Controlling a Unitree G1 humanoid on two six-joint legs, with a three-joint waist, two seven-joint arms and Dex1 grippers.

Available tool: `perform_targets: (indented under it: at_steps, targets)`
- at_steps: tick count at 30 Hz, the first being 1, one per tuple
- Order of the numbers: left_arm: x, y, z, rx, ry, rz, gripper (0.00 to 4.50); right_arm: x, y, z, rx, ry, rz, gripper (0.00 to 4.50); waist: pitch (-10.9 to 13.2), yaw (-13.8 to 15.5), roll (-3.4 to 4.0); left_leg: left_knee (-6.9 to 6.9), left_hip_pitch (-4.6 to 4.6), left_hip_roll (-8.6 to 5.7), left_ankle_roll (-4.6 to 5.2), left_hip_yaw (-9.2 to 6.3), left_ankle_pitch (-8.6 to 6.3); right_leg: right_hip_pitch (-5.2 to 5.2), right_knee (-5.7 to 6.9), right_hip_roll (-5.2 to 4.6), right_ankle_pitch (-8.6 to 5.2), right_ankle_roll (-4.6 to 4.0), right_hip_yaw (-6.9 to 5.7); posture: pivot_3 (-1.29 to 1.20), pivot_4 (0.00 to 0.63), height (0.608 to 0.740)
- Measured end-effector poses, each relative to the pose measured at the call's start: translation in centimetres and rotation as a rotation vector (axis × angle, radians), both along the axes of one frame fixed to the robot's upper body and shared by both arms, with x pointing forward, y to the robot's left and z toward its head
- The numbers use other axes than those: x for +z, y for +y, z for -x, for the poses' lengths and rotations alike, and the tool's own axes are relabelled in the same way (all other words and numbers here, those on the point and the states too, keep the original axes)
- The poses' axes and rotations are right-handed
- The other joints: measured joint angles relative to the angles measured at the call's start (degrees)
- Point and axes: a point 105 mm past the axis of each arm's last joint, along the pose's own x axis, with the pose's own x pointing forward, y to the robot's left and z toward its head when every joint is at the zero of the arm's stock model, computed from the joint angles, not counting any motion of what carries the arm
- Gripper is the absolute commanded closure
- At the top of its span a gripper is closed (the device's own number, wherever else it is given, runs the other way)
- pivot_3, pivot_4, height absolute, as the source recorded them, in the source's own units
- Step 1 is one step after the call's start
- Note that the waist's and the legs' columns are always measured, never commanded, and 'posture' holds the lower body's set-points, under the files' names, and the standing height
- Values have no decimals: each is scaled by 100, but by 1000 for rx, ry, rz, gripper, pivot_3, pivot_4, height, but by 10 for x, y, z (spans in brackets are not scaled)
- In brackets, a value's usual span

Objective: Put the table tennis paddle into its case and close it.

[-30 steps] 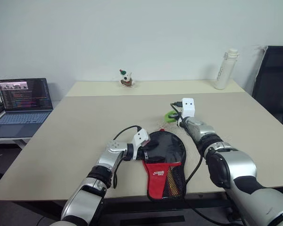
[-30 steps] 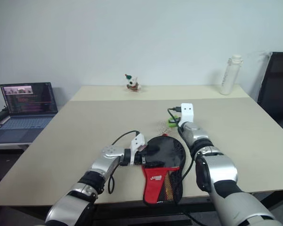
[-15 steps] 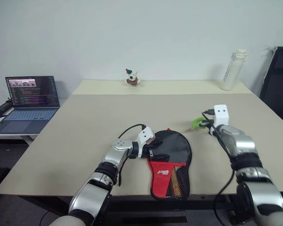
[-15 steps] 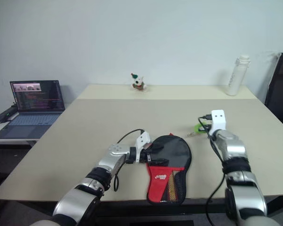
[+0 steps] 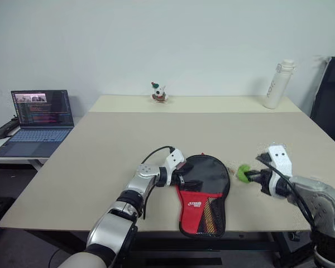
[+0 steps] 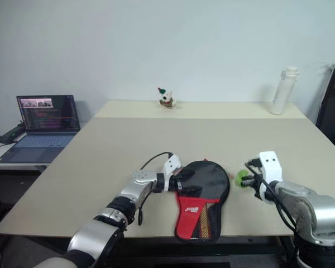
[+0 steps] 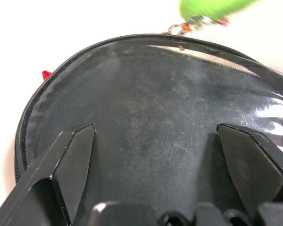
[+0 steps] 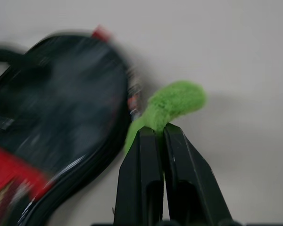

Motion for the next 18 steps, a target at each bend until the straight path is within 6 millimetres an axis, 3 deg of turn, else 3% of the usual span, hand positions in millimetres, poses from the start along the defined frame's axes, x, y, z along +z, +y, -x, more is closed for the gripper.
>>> perform_targets:
  at_steps: [4, 12, 18]
  targets:
    - [0, 0, 0, 4, 1, 2, 0, -3, -7, 17, 15, 39, 11, 4463, 0, 12, 0, -2, -2, -2, 0, 1, 0, 4, -18, 1, 2, 4, -4, 0, 150, 740]
    - [0, -2, -1, 10, -13, -1, 0, -22, -2, 48, 90, 112, 6, 4463, 0, 17, -1, -4, -9, -2, 0, -9, -1, 13, -42, 1, 8, 13, -16, 0, 150, 740]
    - [0, -3, -2, 13, -14, -9, 0, -22, 0, 55, 123, 125, -1, 4463, 0, 15, -1, -3, -3, 0, 0, -10, -1, 23, -48, 2, 10, 18, -21, 0, 150, 740]
